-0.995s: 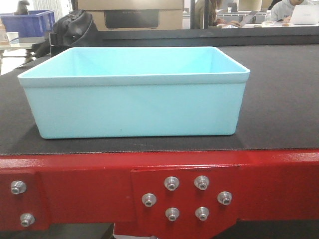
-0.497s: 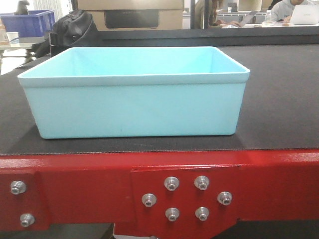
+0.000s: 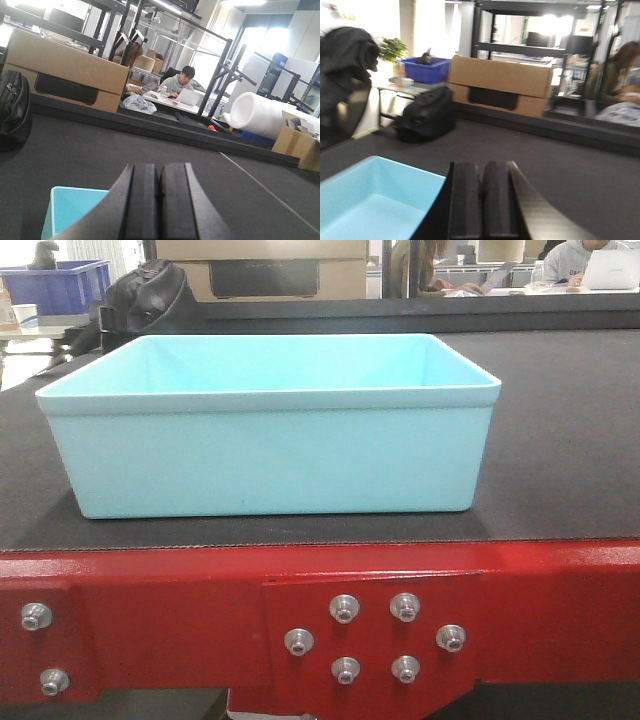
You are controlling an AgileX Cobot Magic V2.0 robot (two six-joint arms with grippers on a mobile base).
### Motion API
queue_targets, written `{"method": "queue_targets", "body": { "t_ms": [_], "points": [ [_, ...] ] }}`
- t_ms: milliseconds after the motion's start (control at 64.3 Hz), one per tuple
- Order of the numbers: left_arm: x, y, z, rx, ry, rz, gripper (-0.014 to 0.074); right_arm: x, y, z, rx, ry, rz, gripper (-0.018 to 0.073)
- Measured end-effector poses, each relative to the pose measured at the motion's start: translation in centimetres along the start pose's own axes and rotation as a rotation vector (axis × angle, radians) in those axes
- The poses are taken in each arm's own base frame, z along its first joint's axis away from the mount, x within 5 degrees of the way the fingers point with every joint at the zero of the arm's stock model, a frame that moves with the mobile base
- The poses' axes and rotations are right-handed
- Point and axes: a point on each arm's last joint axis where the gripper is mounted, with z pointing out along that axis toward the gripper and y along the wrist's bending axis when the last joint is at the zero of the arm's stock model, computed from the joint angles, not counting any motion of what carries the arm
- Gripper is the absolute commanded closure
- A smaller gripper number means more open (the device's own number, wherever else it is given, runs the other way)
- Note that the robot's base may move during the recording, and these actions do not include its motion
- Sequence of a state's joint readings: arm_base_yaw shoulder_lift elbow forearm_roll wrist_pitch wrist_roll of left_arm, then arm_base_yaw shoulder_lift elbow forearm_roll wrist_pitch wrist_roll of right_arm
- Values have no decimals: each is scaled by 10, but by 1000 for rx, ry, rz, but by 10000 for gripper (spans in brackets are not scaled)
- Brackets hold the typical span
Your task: Fetch blue bin and place on conveyor start
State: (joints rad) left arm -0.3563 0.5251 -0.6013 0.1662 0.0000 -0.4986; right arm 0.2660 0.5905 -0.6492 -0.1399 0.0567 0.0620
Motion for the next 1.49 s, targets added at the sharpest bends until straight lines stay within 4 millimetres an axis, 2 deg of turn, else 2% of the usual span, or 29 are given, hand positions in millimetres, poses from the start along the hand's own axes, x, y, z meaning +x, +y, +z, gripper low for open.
{"method": "queue_targets", "body": {
  "t_ms": [124,326,497,684,1492],
  "points": [
    [0,0,0,0,0,0,707,22,-9,-13,90,24,-70,725],
    [0,0,0,0,0,0,707,77,-17,-45,251,82,-53,725],
    [0,0,0,0,0,0,707,127,-12,-68,312,101,41,725],
    [0,0,0,0,0,0,707,164,-6,-82,320,97,86,725],
    [1,0,0,-1,2,0,707,166,-6,-84,322,90,35,725]
  ]
}}
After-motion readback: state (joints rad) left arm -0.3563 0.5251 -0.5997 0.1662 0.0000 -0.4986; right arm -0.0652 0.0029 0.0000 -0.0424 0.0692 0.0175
